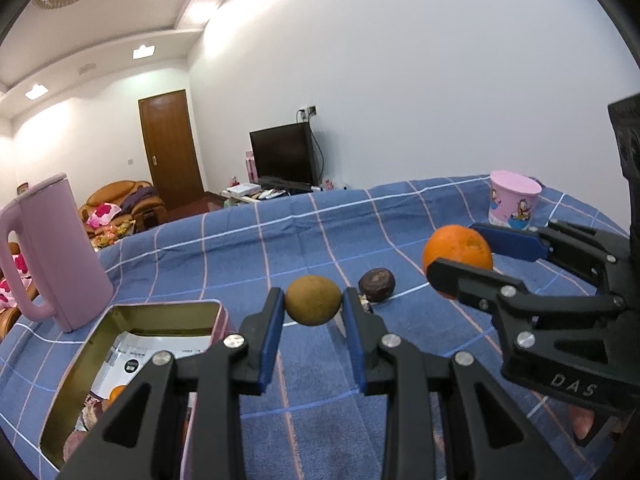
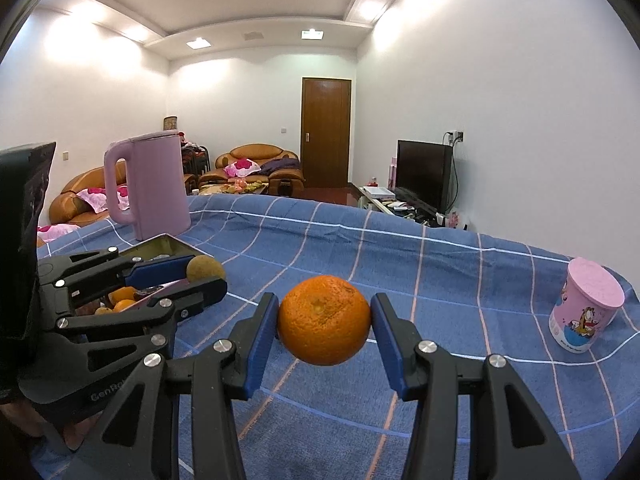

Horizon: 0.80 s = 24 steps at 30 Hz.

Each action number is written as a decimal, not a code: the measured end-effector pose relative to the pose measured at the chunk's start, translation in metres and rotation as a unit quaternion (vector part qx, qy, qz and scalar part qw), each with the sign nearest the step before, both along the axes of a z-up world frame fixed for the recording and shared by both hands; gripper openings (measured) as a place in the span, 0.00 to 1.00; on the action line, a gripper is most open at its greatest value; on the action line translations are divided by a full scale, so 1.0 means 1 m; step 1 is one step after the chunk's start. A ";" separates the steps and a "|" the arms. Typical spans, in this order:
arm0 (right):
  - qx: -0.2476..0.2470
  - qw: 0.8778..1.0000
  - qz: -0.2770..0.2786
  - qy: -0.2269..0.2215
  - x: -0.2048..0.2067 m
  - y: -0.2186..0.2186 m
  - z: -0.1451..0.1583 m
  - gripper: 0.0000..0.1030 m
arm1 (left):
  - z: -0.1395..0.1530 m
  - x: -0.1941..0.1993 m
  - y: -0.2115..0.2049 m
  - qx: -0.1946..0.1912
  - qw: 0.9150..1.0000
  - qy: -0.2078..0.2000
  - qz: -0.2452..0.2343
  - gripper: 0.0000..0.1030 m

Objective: Organize fruits
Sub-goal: 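Carry the kiwi in left gripper over the pink tin while right gripper carries the orange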

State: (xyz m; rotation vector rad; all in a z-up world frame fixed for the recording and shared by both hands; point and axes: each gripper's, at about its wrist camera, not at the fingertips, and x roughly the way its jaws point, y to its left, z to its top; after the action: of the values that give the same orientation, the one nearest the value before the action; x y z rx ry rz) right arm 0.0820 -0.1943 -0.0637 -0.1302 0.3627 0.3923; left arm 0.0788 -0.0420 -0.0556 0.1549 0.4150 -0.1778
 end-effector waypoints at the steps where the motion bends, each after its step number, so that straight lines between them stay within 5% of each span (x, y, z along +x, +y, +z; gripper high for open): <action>1: 0.000 1.000 0.000 -0.001 0.000 0.000 0.000 0.48 | 0.000 -0.001 0.000 0.001 1.000 -0.003 0.001 0.30; 24: -0.010 1.000 0.028 0.008 -0.006 0.017 -0.001 0.48 | 0.000 -0.013 0.012 -0.002 1.000 0.006 0.017 0.30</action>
State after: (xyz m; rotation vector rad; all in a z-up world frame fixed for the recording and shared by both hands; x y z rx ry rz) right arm 0.0764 -0.1775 -0.0647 -0.1578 0.3804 0.4456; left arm 0.0655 -0.0300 -0.0552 0.1422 0.4296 -0.1471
